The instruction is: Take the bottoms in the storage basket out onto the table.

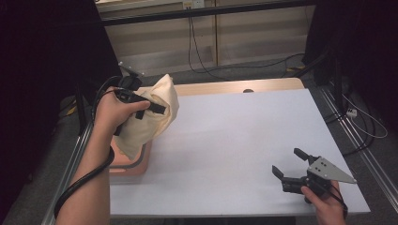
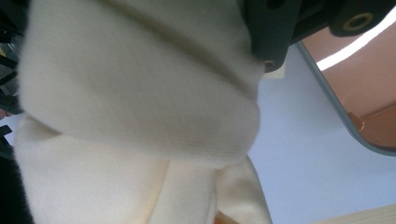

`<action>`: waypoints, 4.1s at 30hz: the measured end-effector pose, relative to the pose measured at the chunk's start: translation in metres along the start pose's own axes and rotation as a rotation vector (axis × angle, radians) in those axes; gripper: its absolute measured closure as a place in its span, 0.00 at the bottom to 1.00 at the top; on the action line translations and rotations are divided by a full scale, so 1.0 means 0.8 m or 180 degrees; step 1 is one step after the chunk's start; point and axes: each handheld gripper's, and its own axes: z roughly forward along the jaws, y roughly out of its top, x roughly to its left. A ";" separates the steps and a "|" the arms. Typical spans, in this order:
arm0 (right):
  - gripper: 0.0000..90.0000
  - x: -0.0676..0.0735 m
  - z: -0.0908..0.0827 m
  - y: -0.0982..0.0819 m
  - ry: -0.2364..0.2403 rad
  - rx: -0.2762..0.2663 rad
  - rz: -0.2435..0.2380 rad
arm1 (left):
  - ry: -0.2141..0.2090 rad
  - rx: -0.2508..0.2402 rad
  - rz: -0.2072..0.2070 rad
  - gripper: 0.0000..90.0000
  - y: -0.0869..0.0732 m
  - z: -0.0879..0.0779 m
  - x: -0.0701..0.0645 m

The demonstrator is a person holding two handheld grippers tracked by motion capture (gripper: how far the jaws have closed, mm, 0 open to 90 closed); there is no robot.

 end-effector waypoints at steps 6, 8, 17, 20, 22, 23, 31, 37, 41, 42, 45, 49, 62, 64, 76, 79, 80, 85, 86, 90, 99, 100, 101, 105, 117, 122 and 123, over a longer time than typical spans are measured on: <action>0.03 0.000 -0.001 0.000 0.0008 -0.0004 0.0008 | -0.0002 0.0003 0.0007 0.58 0.001 0.004 -0.003; 0.03 0.000 -0.001 0.000 0.0001 0.0001 0.0004 | -0.0009 -0.0007 0.0008 0.58 0.001 0.005 -0.004; 0.03 0.000 0.000 0.000 0.0011 0.0002 -0.0006 | -0.0031 -0.0034 0.0092 0.58 0.004 0.015 -0.014; 0.03 0.000 0.000 0.000 0.0014 0.0001 0.0007 | -0.0061 -0.0042 0.0094 0.58 0.004 0.018 -0.017; 0.03 0.000 -0.001 0.000 0.0015 -0.0002 0.0007 | -0.0049 -0.0039 0.0123 0.58 0.005 0.019 -0.018; 0.03 0.000 -0.001 0.000 0.0012 -0.0008 0.0006 | -0.0047 -0.0058 0.0102 0.58 0.004 0.021 -0.019; 0.03 0.001 -0.001 0.001 0.0013 -0.0014 0.0013 | -0.0062 -0.0051 0.0118 0.58 0.004 0.026 -0.023; 0.03 0.001 -0.001 0.001 0.0005 -0.0019 0.0039 | -0.0108 -0.0048 0.0148 0.58 0.004 0.035 -0.028; 0.03 0.000 -0.002 0.001 0.0002 -0.0012 0.0036 | -0.0116 -0.0059 0.0153 0.58 0.004 0.041 -0.031; 0.03 0.000 -0.002 0.001 0.0003 -0.0013 0.0034 | -0.0126 -0.0064 0.0149 0.58 0.004 0.042 -0.032; 0.03 0.000 -0.002 0.001 0.0006 -0.0017 0.0036 | -0.0135 -0.0044 0.0164 0.58 0.004 0.046 -0.035; 0.03 0.000 -0.002 0.001 0.0001 -0.0020 0.0031 | -0.0152 -0.0068 0.0172 0.58 0.004 0.050 -0.038; 0.03 0.000 -0.002 0.001 0.0009 -0.0024 0.0021 | -0.0174 -0.0089 0.0239 0.58 0.003 0.067 -0.047; 0.03 0.000 -0.002 0.001 0.0013 -0.0025 0.0025 | -0.0180 -0.0091 0.0245 0.58 0.002 0.070 -0.048; 0.03 0.000 -0.002 0.001 0.0006 -0.0030 0.0019 | -0.0210 -0.0135 0.0335 0.58 0.000 0.081 -0.059; 0.03 0.000 -0.002 0.002 0.0010 -0.0031 0.0017 | -0.0232 -0.0135 0.0331 0.58 -0.001 0.084 -0.060; 0.03 0.000 -0.002 0.002 0.0010 -0.0026 0.0018 | -0.0230 -0.0131 0.0344 0.58 -0.002 0.085 -0.060; 0.03 -0.001 -0.003 0.002 0.0014 -0.0032 0.0018 | -0.0228 -0.0118 0.0350 0.57 -0.005 0.092 -0.060; 0.03 -0.001 -0.003 0.002 0.0010 -0.0030 0.0022 | -0.0241 -0.0124 0.0349 0.57 -0.006 0.094 -0.059; 0.03 -0.001 -0.003 0.002 0.0013 -0.0032 0.0021 | -0.0239 -0.0113 0.0342 0.57 -0.010 0.099 -0.058; 0.03 -0.001 -0.003 0.002 0.0014 -0.0032 0.0022 | -0.0241 -0.0134 0.0361 0.57 -0.018 0.108 -0.055; 0.03 0.000 -0.003 0.002 0.0014 -0.0032 0.0023 | -0.0238 -0.0127 0.0357 0.57 -0.018 0.109 -0.055; 0.03 0.000 -0.003 0.002 0.0015 -0.0030 0.0023 | -0.0239 -0.0131 0.0354 0.57 -0.019 0.111 -0.054; 0.03 0.000 -0.003 0.002 0.0013 -0.0031 0.0024 | -0.0244 -0.0156 0.0334 0.57 -0.022 0.114 -0.054; 0.03 0.000 -0.003 0.002 0.0018 -0.0036 0.0021 | -0.0254 -0.0173 0.0384 0.57 -0.030 0.127 -0.055; 0.03 0.000 -0.003 0.002 0.0018 -0.0039 0.0023 | -0.0232 -0.0212 0.0350 0.57 -0.034 0.133 -0.054; 0.03 0.000 -0.003 0.002 0.0020 -0.0039 0.0026 | -0.0232 -0.0199 0.0377 0.56 -0.035 0.133 -0.054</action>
